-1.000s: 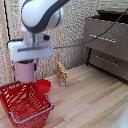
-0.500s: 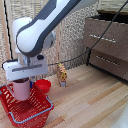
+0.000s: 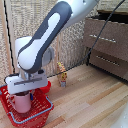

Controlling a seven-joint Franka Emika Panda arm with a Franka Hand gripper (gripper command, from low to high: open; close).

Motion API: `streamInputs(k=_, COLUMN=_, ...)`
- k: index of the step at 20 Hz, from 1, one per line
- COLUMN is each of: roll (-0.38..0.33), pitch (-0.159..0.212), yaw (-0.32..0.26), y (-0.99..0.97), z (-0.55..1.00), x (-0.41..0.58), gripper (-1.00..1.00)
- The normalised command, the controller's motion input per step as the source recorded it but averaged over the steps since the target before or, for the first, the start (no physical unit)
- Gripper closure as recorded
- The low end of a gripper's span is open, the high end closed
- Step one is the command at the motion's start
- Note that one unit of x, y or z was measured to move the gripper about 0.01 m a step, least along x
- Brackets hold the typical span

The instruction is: Move your gripper towards the pink mug and hold it gently. Lift the pink mug from the surface. Position it above the basket, lowering it gently until it is placed inside. Release the grip on the pink mug, completing the task.

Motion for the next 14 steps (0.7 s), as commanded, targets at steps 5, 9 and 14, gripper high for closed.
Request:
streamInputs(k=5, roll=-0.049, pitch=-0.027, yaw=0.001, y=0.19, z=-0.12, x=-0.066, gripper=-1.0)
streamInputs(k=9, roll=-0.021, pitch=-0.034, yaw=0.0, y=0.18, z=-0.02, x=-0.072, gripper=-1.0)
streamInputs(k=14, roll=-0.009, pitch=-0.02, yaw=-0.004, y=0.11, z=0.06, x=-0.045, gripper=-1.0)
